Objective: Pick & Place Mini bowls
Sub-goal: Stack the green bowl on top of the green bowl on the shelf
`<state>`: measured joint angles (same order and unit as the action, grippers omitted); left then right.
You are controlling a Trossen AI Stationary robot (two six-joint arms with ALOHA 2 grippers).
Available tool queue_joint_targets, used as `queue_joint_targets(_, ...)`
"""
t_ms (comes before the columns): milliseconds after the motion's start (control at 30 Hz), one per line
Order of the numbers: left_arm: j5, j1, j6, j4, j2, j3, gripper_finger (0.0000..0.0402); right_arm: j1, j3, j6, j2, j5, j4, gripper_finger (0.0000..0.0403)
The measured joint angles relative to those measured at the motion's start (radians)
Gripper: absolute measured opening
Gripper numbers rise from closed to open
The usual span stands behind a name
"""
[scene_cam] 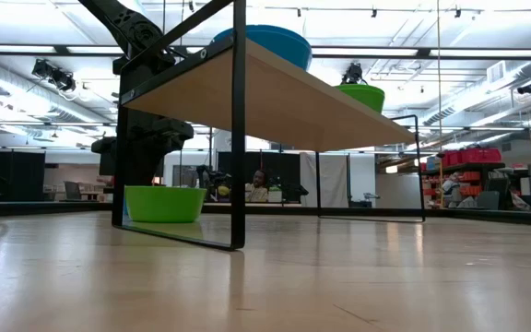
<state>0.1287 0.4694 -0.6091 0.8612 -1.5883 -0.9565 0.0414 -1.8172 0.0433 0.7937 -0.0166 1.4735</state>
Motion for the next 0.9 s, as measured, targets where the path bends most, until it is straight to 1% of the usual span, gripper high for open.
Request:
queue_joint_targets(133,0.000,0.000,0.002,0.000,0.000,0.000,0.0125,0.000,0.000,0.000,0.000,0.000,0.000,0.0023)
queue_joint_targets(233,0.003,0.000,0.002,0.000,0.000,0.000,0.0117,0.000,0.000,0.000,0.000,0.000,0.000,0.0023)
queue_joint_targets(600,0.007,0.000,0.002,0.000,0.000,0.000,0.0038,0.000,0.000,0.000,0.000,0.000,0.000,0.0023)
queue_joint_targets(900,0.008,0.000,0.002,0.000,0.000,-0.001,0.0006,0.000,0.000,0.000,0.000,0.000,0.000,0.0023)
